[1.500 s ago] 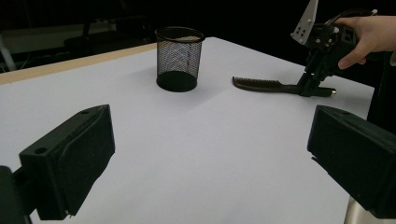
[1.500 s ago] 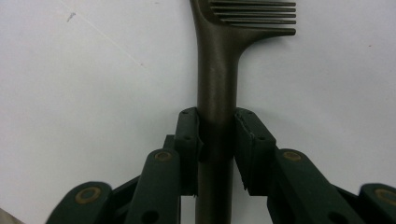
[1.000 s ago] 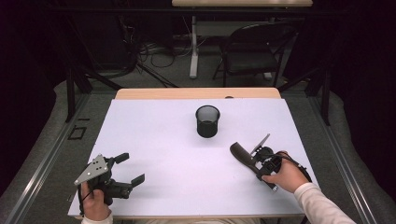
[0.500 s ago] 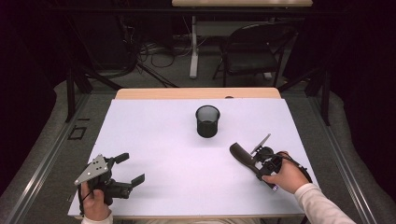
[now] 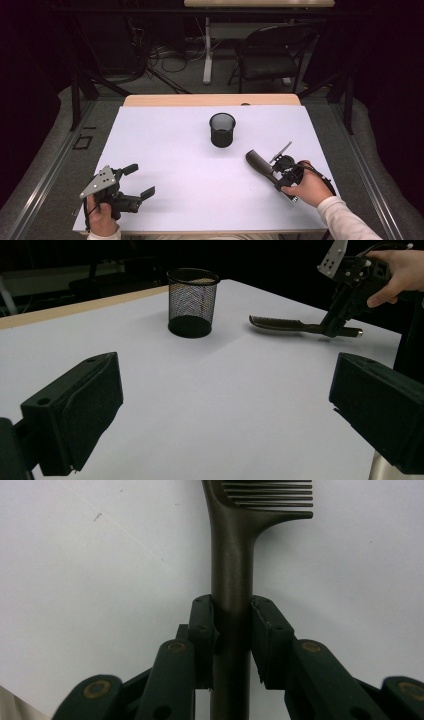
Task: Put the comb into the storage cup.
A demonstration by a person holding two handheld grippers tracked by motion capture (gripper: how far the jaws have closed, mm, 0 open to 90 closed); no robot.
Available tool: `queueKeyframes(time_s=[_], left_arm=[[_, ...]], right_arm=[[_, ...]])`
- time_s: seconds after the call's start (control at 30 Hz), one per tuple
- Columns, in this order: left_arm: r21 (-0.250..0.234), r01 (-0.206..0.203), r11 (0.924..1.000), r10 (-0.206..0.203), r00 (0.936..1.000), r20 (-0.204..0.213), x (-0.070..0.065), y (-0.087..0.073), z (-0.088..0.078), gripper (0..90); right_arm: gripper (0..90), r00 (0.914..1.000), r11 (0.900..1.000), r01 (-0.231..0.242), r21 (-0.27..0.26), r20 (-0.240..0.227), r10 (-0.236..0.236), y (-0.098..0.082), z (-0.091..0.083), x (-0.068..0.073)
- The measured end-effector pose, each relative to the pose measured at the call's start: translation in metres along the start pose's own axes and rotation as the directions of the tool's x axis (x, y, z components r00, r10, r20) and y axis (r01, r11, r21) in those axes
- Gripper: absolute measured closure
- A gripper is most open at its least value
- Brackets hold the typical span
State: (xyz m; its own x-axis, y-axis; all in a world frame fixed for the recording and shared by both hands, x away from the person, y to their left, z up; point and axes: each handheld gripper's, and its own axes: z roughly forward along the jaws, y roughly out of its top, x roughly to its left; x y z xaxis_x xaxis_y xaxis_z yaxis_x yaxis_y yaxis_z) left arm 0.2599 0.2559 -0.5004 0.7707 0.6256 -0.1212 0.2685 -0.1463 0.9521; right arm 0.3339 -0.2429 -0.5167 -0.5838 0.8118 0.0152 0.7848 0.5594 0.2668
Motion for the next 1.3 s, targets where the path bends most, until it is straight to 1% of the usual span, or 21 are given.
queueKeyframes(time_s=[0.03, 0.17, 0.2, 0.23, 0.3, 0.4, 0.43, 0.47, 0.5, 0.53, 0.57, 0.6, 0.63, 0.67, 0.7, 0.73, 0.77, 1.03, 1.07, 1.13, 1.3], left_arm=[[0.000, 0.000, 1.0000, 0.000, 1.0000, 0.000, 0.000, 0.000, 0.000, 1.1], [0.000, 0.000, 1.0000, 0.000, 1.0000, 0.000, 0.000, 0.000, 0.000, 1.1], [0.000, 0.000, 1.0000, 0.000, 1.0000, 0.000, 0.000, 0.000, 0.000, 1.0], [0.000, 0.000, 1.0000, 0.000, 1.0000, 0.000, 0.000, 0.000, 0.000, 1.0], [0.000, 0.001, 1.0000, -0.001, 1.0000, -0.002, 0.000, 0.000, 0.000, 1.1], [0.002, 0.000, 1.0000, 0.000, 1.0000, -0.001, 0.000, 0.000, 0.000, 1.1], [0.001, 0.000, 1.0000, 0.000, 1.0000, -0.001, 0.000, 0.000, 0.000, 1.0], [0.002, 0.000, 1.0000, 0.000, 1.0000, 0.000, 0.000, 0.000, 0.000, 1.1], [0.002, 0.000, 1.0000, 0.000, 1.0000, 0.000, 0.000, 0.000, 0.000, 1.1], [0.002, 0.000, 1.0000, 0.000, 1.0000, 0.000, 0.000, 0.000, 0.000, 1.0], [0.002, 0.000, 1.0000, 0.000, 1.0000, 0.000, 0.000, 0.000, 0.000, 1.0], [0.002, 0.000, 1.0000, 0.000, 1.0000, 0.000, 0.000, 0.000, 0.000, 1.1], [0.002, 0.001, 1.0000, -0.001, 1.0000, 0.000, 0.000, 0.000, 0.000, 1.0], [0.002, 0.000, 1.0000, 0.000, 1.0000, 0.000, 0.000, 0.000, 0.000, 1.0], [0.002, 0.000, 1.0000, 0.000, 1.0000, -0.001, 0.000, 0.000, 0.000, 1.0], [0.000, 0.001, 1.0000, -0.001, 1.0000, 0.001, 0.000, 0.000, 0.000, 1.1], [0.000, 0.002, 1.0000, -0.002, 1.0000, 0.001, 0.000, 0.000, 0.000, 1.1], [-0.002, 0.004, 1.0000, -0.004, 1.0000, 0.003, 0.001, 0.000, 0.000, 1.1], [-0.002, 0.004, 1.0000, -0.004, 1.0000, 0.003, 0.001, 0.000, 0.000, 1.1], [-0.003, 0.005, 1.0000, -0.005, 1.0000, 0.004, 0.001, 0.000, 0.000, 1.1], [-0.002, 0.006, 1.0000, -0.006, 1.0000, 0.002, 0.001, 0.000, 0.000, 1.1]], right_arm=[[73.1, 0.9998, 0.996, 0.009, 0.085, 0.017, -0.011, 0.003, -0.006, 0.000], [73.1, 0.9995, 0.996, 0.021, 0.091, 0.022, -0.023, 0.004, -0.009, 0.001], [73.1, 0.9998, 0.998, 0.013, 0.059, 0.012, -0.014, 0.003, -0.007, 0.001], [73.1, 0.9998, 0.998, 0.012, 0.056, 0.012, -0.013, 0.003, -0.007, 0.002], [73.1, 0.9994, 0.996, 0.023, 0.082, 0.022, -0.025, 0.004, -0.010, 0.002], [73.1, 0.9989, 0.996, 0.037, 0.080, 0.026, -0.039, 0.005, -0.013, 0.001], [73.1, 0.9993, 0.997, 0.024, 0.077, 0.027, -0.027, 0.005, -0.013, 0.002], [73.1, 0.9994, 0.998, 0.023, 0.060, 0.025, -0.025, 0.005, -0.014, 0.003], [73.1, 0.9999, 1.000, 0.011, -0.014, 0.013, -0.010, 0.004, -0.010, 0.003], [73.1, 0.9996, 0.998, 0.021, 0.064, 0.017, -0.022, 0.007, -0.017, 0.003], [73.1, 1.0000, 0.996, 0.005, -0.084, 0.005, -0.005, 0.003, -0.008, 0.003], [73.1, 1.0000, 0.994, -0.008, -0.104, 0.004, 0.009, 0.003, -0.008, 0.004], [73.1, 0.9997, 1.000, 0.001, 0.012, 0.026, -0.001, 0.006, -0.017, 0.004], [73.1, 0.9990, 0.999, 0.031, -0.014, 0.033, -0.031, 0.007, -0.018, 0.003], [73.1, 0.9991, 0.999, 0.031, -0.022, 0.031, -0.030, 0.007, -0.019, 0.003], [73.1, 0.9992, 0.998, 0.028, -0.060, 0.029, -0.026, 0.007, -0.018, 0.003], [73.1, 0.9987, 0.998, 0.038, -0.049, 0.037, -0.036, 0.007, -0.020, 0.002], [73.1, 0.9990, 0.988, 0.027, -0.153, 0.040, -0.021, 0.009, -0.024, 0.004], [73.2, 0.9983, 0.990, 0.040, -0.138, 0.048, -0.033, 0.009, -0.026, 0.004], [73.1, 0.9987, 0.983, 0.036, -0.180, 0.043, -0.028, 0.009, -0.025, 0.005], [73.2, 0.9980, 0.969, 0.048, -0.242, 0.051, -0.036, 0.010, -0.028, 0.006]])
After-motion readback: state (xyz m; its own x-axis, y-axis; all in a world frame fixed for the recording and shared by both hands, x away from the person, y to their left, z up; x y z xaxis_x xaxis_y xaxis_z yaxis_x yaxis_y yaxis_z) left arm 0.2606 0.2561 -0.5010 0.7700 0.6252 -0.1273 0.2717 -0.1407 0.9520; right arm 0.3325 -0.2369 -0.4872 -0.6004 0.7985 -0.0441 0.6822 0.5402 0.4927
